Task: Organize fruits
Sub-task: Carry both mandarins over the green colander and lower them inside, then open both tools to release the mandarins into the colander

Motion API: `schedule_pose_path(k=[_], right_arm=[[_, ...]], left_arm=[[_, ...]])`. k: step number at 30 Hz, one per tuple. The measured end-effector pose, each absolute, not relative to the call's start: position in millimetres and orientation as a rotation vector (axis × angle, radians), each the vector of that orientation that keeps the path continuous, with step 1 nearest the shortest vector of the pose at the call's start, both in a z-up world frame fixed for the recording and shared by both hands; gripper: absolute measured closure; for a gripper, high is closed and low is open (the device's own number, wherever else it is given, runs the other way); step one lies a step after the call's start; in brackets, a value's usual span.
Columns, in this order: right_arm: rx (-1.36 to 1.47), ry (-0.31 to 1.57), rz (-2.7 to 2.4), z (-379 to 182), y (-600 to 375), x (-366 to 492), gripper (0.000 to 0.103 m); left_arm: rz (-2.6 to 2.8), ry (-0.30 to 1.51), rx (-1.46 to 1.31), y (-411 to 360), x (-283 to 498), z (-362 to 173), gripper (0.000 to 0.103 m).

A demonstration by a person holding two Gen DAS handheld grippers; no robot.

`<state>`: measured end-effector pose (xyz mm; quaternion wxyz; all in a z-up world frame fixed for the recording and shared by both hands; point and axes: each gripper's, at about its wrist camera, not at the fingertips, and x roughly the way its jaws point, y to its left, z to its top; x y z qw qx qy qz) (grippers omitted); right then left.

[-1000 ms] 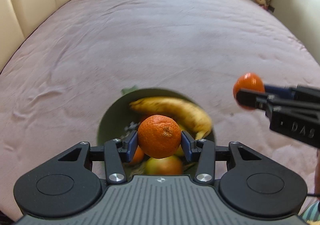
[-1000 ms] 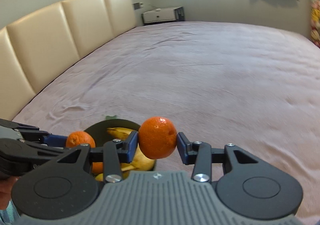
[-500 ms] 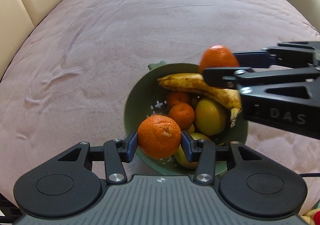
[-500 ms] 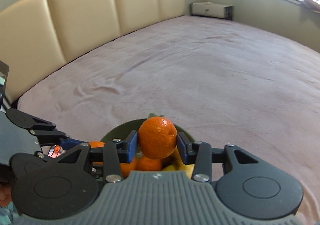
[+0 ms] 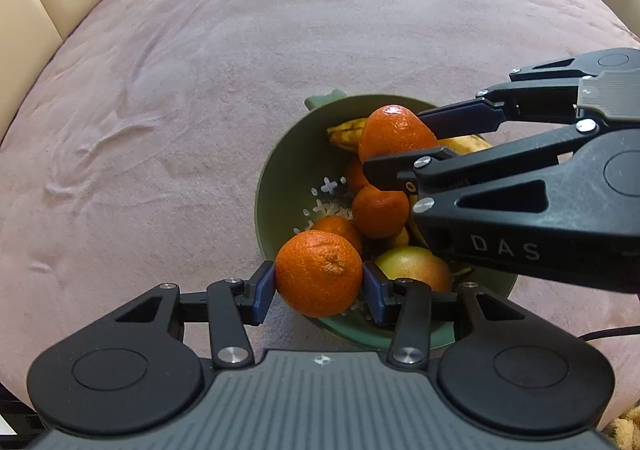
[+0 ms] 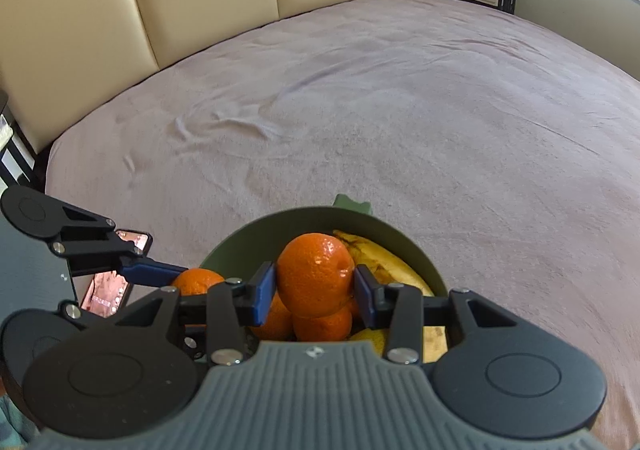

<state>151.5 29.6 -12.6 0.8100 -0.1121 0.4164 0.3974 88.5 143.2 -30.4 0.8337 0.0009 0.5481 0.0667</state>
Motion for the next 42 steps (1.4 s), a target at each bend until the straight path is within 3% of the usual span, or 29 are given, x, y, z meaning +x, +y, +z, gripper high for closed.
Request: schedule_pose_path(k=[13,17,32,42], right_arm=[[-0.236,0.916,0.849,-24,25,156,0.063],[-0.232,0.917,0.851,-25,24,157,0.063],[-0.214,0.882,0.841,-19,19,167,0.063],[-0.330,0.876,0.948,-30,58,157,0.063]], left_arm=[[0.130,1.183,0.014,139,95,-35,0.047],[0.124,1.168,-0.001,139,94,-32,0.041],[0.335,0.984,-0.277,193,87,0,0.038],[0.448,0.960,-0.397,219,83,-6,0.038]])
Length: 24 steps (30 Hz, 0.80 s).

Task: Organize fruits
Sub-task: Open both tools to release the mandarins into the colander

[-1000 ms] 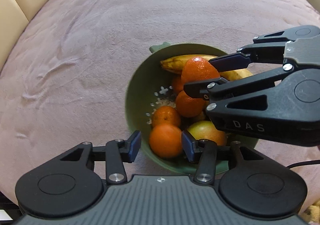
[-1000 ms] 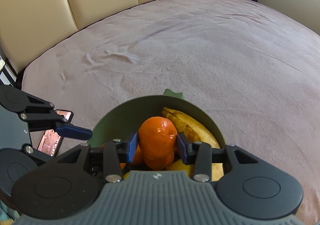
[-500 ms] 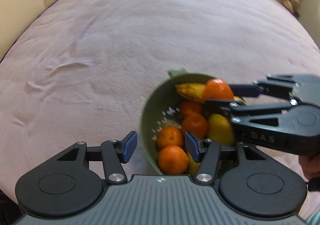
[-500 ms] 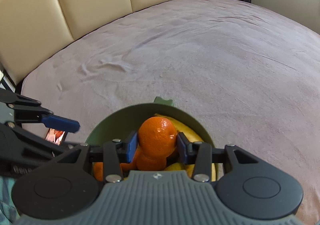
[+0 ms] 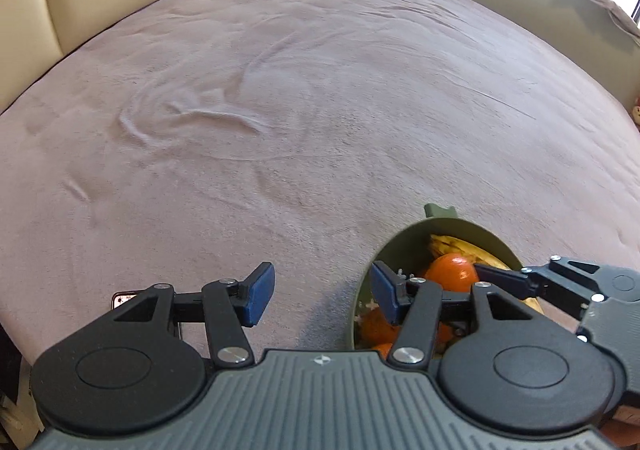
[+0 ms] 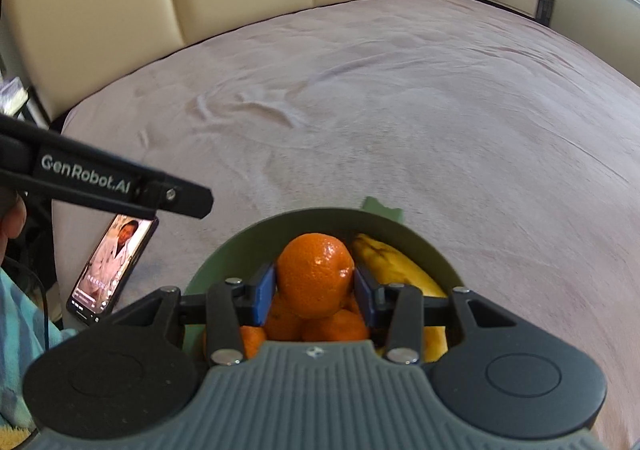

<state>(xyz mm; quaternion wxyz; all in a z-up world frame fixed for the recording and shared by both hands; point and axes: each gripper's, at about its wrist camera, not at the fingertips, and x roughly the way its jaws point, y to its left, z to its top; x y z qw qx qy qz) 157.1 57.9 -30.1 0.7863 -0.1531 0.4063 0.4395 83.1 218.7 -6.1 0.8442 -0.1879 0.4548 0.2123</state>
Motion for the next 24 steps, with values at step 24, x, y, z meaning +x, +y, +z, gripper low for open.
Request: schedule_pose_path(k=[24], right_arm=[[-0.441,0.897,0.902,-64,88,165,0.058]], left_arm=[[0.434,0.955,-0.423,217,84,-5,0.038]])
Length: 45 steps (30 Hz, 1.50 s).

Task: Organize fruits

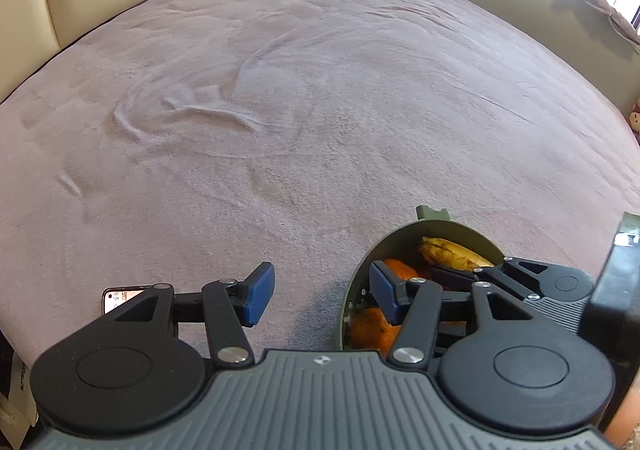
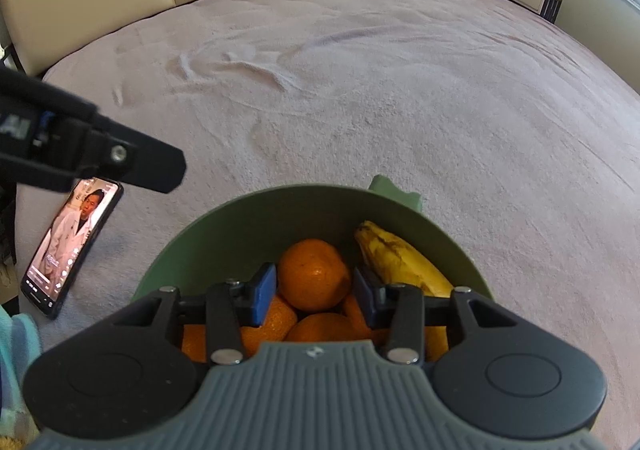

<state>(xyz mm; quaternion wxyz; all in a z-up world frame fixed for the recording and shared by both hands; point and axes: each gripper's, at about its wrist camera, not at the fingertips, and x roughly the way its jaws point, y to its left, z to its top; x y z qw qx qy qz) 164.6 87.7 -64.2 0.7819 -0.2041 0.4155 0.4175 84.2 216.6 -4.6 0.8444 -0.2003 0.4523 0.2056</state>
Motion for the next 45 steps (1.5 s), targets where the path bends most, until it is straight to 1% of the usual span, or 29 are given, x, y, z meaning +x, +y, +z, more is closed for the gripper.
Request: schedule_pose_path(k=[1,3,10,12,14,16,20,24,25,28,29,30,31,35,40,45], right_arm=[[-0.441,0.892,0.897,-61,86,163,0.054],[-0.437,0.879,0.885,-53,81,160,0.053],[-0.396,0.816,0.776,-11,43,139,0.034],[-0.370,0.797,0.726,1,26,131,0.032],[-0.336,0.781,0.669,14,7,122,0.028],[-0.294,0.765,0.613,24,-11,112,0.025],[-0.220,0.729,0.494,41,-40,87,0.024],[-0.163,0.697,0.409,47,-58,60,0.019],[-0.155,0.688,0.389,48,-62,53,0.015],[-0.137,0.676,0.343,47,-69,36,0.012],[-0.132,0.678,0.330,46,-74,30,0.009],[-0.127,0.683,0.316,45,-77,26,0.009],[-0.121,0.687,0.300,45,-79,22,0.009],[-0.107,0.689,0.253,42,-89,7,0.004],[-0.111,0.689,0.205,29,-101,-9,0.004],[-0.096,0.725,0.182,10,-108,-6,0.004]], left_arm=[[0.429,0.950,-0.423,216,84,-4,0.038],[0.414,0.941,-0.414,212,84,-1,0.038],[0.306,0.873,-0.301,180,79,17,0.038],[0.269,0.838,-0.258,167,75,23,0.038],[0.232,0.794,-0.213,154,70,31,0.036],[0.195,0.749,-0.167,141,63,36,0.032],[0.160,0.681,-0.090,120,49,41,0.027],[0.140,0.644,-0.039,104,34,36,0.020],[0.136,0.639,-0.025,100,30,34,0.020],[0.133,0.648,0.001,91,21,26,0.019],[0.136,0.655,0.007,88,18,24,0.018],[0.147,0.662,0.020,85,15,21,0.014],[0.163,0.672,0.037,81,12,18,0.014],[0.164,0.709,0.070,71,7,9,0.014],[0.135,0.710,0.091,62,-1,2,0.014],[0.105,0.718,0.105,54,2,-3,0.014]])
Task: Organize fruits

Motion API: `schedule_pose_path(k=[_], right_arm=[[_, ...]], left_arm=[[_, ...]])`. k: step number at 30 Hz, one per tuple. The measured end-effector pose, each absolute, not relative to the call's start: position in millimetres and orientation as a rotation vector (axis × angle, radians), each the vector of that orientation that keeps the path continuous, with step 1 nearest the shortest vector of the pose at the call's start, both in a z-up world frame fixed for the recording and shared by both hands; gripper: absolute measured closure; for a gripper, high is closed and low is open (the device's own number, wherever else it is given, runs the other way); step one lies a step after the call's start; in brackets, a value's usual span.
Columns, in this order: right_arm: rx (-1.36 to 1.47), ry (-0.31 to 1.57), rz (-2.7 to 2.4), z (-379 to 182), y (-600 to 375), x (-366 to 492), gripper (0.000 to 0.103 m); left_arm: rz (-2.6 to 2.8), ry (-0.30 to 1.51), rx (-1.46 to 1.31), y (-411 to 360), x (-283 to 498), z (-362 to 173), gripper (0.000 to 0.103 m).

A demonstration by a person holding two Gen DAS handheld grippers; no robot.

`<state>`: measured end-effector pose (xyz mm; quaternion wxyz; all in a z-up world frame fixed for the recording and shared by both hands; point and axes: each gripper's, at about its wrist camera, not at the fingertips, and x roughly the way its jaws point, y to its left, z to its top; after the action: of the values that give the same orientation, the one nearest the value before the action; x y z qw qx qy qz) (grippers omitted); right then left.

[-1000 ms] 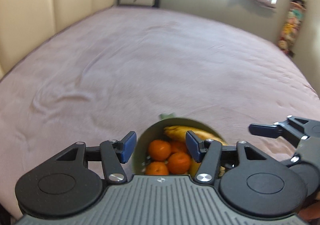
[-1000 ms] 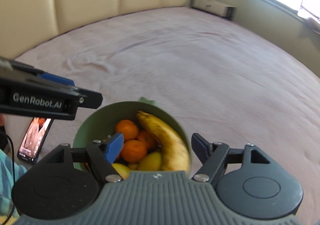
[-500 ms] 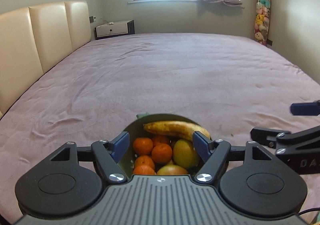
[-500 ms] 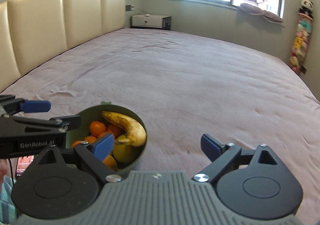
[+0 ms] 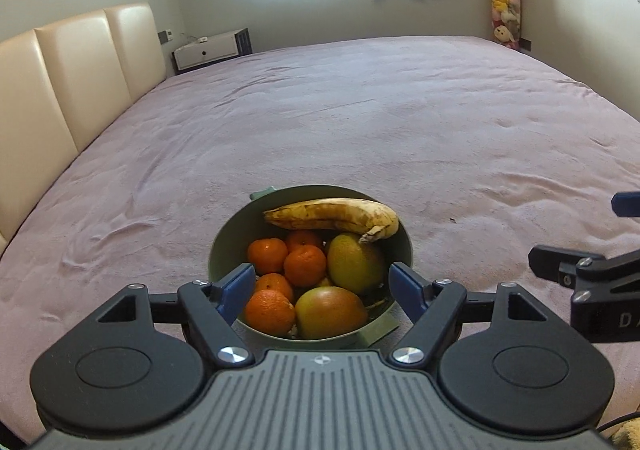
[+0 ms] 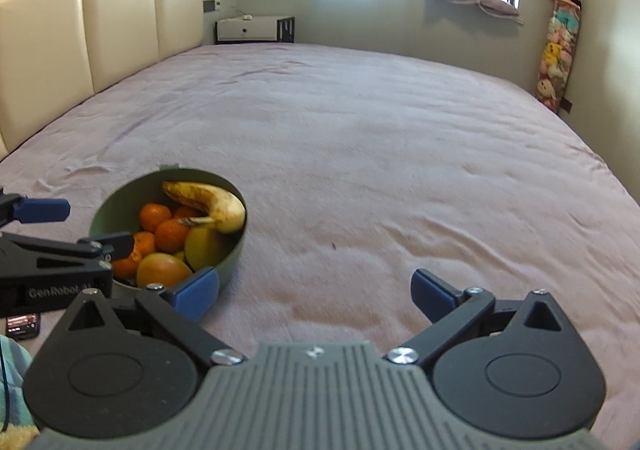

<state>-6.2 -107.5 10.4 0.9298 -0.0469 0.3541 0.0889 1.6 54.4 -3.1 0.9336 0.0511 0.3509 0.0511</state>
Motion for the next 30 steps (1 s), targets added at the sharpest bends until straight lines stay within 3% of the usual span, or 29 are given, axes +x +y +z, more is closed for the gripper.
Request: schedule_pose_path(k=[30], right_arm=[[-0.077,0.758,0.143,-1,-117,-2,0.004]], left_arm=[[0.092,0.774,0.065,52,12,-10,0.014]])
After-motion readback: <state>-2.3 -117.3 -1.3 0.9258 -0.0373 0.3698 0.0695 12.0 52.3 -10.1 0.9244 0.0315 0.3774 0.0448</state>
